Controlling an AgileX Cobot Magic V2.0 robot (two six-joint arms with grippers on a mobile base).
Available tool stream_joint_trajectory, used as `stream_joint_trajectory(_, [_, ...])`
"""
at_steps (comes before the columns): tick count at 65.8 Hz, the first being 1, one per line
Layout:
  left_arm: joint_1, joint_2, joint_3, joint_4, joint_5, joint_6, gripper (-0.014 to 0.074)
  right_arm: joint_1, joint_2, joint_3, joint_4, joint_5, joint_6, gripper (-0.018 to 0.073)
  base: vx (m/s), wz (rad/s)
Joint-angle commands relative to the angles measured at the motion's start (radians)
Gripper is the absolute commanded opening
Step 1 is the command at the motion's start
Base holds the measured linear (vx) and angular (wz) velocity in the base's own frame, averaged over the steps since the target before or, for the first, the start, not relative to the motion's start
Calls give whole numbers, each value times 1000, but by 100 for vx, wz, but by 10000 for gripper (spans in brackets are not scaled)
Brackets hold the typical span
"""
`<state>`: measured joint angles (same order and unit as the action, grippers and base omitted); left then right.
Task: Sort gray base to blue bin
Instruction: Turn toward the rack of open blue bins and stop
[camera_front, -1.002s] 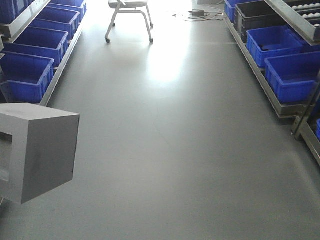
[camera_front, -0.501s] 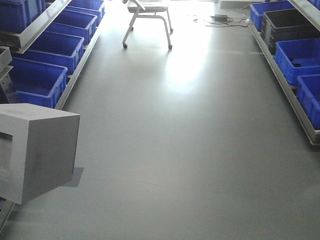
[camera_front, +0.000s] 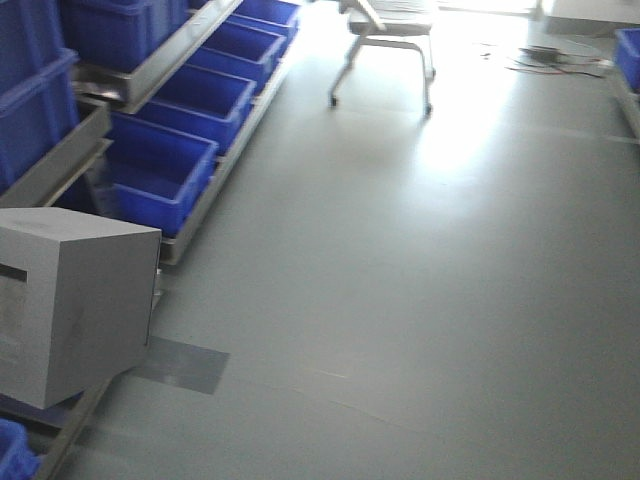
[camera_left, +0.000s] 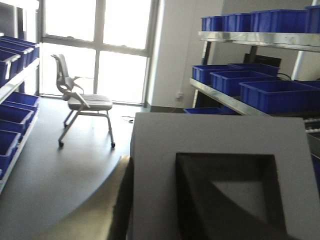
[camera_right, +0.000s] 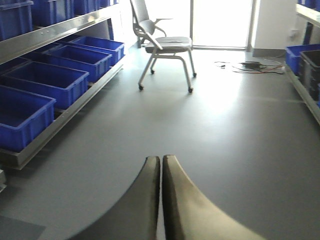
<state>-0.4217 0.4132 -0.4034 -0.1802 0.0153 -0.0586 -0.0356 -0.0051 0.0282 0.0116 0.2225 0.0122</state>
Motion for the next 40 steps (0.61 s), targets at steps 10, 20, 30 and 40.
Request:
stream_joint_trajectory(10, [-3, 0, -31, -13, -106, -7, -6, 1, 18, 2, -5, -73, -12, -5, 22, 70])
stream_joint_trajectory(20, [-3, 0, -31, -13, -106, -7, -6, 1, 18, 2, -5, -73, -12, -5, 20, 78])
stream_joint_trajectory(30, [-3, 0, -31, -13, -106, -7, -6, 1, 18, 2, -5, -73, -12, -5, 19, 76])
stream_joint_trajectory(40, [-3, 0, -31, -13, -106, -7, -6, 1, 18, 2, -5, -73, -12, -5, 19, 72])
